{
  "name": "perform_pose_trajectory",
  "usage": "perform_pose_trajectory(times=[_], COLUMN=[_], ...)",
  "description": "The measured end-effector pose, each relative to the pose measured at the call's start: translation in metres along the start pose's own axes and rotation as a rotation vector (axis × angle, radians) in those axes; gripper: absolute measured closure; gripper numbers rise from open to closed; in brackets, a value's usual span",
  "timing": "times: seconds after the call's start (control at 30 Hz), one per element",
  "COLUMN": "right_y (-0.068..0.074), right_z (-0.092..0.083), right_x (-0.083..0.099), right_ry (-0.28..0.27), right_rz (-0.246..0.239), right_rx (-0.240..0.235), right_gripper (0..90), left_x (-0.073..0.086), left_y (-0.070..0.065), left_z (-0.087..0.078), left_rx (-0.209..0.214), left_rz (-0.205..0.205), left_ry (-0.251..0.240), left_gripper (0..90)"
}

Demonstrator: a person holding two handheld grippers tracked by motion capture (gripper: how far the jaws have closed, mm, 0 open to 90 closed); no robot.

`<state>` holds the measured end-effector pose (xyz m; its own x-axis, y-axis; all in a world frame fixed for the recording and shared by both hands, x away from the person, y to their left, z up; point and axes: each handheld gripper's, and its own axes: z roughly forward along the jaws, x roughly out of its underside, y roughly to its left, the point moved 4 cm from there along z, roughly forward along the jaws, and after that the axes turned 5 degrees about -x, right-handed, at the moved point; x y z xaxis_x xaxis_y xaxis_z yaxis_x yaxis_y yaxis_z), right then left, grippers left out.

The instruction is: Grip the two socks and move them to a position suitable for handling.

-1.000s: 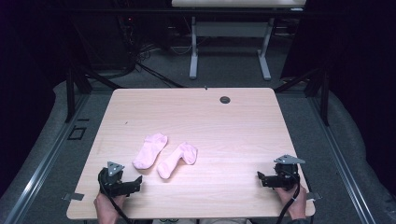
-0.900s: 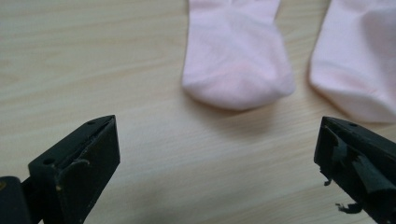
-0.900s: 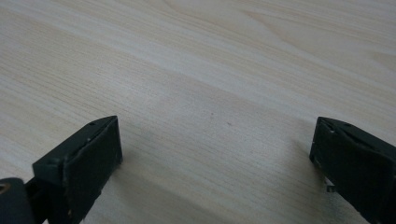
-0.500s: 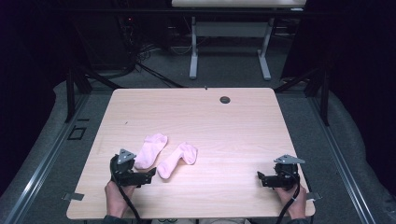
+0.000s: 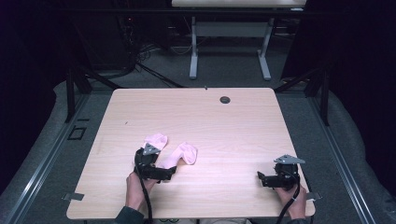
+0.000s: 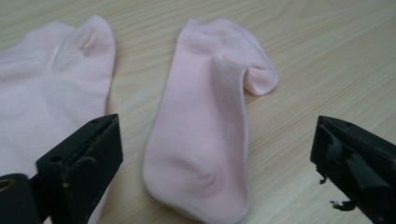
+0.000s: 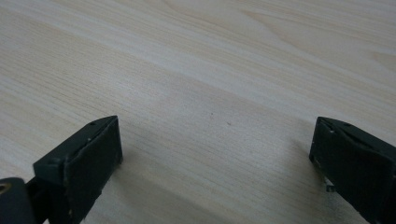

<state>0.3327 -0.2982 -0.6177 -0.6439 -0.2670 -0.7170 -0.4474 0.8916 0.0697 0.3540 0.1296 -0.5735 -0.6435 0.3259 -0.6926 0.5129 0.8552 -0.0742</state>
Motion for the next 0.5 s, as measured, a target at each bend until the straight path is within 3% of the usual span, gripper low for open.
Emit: perform_pose_trajectory(times=[0.03,0.17,0.2,0.33,0.5], right_y=[0.0,0.0,0.0,0.0,0.0], right_z=[0.0,0.0,0.0,0.0,0.0], right_x=[0.0,0.0,0.0,0.0,0.0], right_ry=[0.0,0.0,0.0,0.0,-0.001], right_rz=[0.0,0.0,0.0,0.0,0.0], right_rx=[0.0,0.0,0.0,0.0,0.0], right_gripper=[1.7,1.7,1.7,1.7,1.8], left_x=[-0.001,-0.007,-0.009,-0.011,-0.015], left_y=[-0.001,-0.005,-0.007,-0.008,-0.006], left_z=[0.002,0.011,0.016,0.023,0.029], left_rx=[0.004,0.015,0.012,0.019,0.012], left_rz=[0.002,0.021,0.039,0.043,0.042], left_ry=[0.011,0.051,0.079,0.122,0.169], left_gripper=[13.3,21.4,27.9,35.4,52.1])
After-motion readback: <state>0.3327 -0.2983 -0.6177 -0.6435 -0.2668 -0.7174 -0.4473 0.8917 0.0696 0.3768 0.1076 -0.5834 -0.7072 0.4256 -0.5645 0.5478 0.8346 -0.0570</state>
